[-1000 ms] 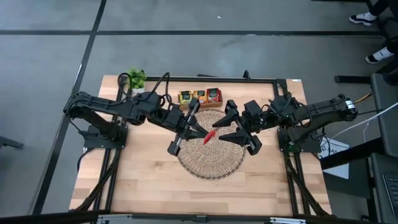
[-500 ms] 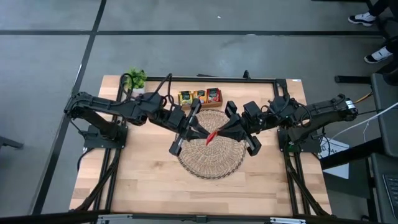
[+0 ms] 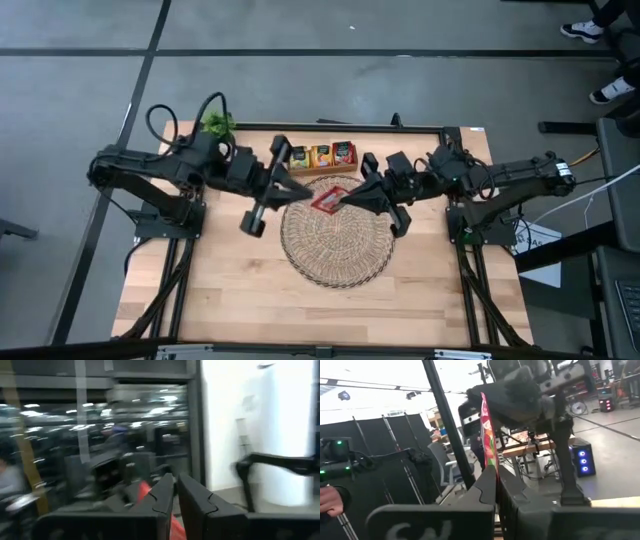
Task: Pick & Place Tea
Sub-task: Put the red tea bag into the right of the wooden organizer
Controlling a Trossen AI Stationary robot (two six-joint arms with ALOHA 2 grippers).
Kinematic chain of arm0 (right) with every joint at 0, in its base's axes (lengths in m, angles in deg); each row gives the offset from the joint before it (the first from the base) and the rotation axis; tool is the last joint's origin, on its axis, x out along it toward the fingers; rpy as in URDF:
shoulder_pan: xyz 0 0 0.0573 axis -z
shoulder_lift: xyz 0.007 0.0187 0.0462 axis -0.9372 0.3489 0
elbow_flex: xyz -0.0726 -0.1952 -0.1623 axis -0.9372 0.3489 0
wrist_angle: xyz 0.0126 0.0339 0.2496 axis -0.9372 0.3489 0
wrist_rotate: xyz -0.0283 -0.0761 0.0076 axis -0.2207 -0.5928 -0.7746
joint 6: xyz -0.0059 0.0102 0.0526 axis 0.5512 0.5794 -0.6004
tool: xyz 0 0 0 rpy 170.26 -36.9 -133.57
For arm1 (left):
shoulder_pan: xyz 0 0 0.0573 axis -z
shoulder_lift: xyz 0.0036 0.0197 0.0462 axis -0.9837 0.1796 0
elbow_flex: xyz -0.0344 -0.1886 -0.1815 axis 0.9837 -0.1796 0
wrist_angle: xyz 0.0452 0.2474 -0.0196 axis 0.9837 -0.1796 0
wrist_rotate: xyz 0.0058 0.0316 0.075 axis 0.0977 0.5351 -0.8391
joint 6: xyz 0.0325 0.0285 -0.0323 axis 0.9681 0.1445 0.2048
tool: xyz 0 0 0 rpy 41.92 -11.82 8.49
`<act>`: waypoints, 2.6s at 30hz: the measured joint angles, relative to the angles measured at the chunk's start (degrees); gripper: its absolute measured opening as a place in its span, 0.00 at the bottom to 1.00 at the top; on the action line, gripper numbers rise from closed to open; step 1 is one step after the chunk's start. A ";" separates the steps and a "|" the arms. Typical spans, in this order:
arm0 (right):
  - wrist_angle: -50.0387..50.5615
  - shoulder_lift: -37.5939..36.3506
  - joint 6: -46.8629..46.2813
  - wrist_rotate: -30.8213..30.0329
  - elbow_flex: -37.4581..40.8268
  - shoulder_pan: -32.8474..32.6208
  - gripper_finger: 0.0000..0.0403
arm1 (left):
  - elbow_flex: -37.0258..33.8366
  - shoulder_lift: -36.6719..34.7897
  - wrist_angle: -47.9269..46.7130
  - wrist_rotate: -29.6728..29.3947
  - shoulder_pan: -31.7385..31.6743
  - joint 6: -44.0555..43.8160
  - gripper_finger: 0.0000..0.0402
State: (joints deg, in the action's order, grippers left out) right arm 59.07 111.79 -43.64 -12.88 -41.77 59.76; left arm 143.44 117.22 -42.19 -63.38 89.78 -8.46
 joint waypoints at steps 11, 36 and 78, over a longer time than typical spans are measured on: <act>3.05 0.02 0.28 -2.49 0.00 1.48 0.00 | -0.10 0.67 -7.49 -7.96 0.25 -1.12 0.35; 4.68 0.00 0.26 -3.34 0.00 1.44 0.07 | -0.08 0.13 -14.00 -9.93 0.27 -0.65 0.02; 2.74 -3.01 9.28 -8.45 -0.11 1.44 0.51 | -0.08 4.76 10.81 -7.42 -2.87 10.28 0.01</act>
State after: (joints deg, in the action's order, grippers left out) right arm 61.81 108.78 -34.36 -21.33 -41.88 61.20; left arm 143.37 121.98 -31.38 -70.79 86.90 1.82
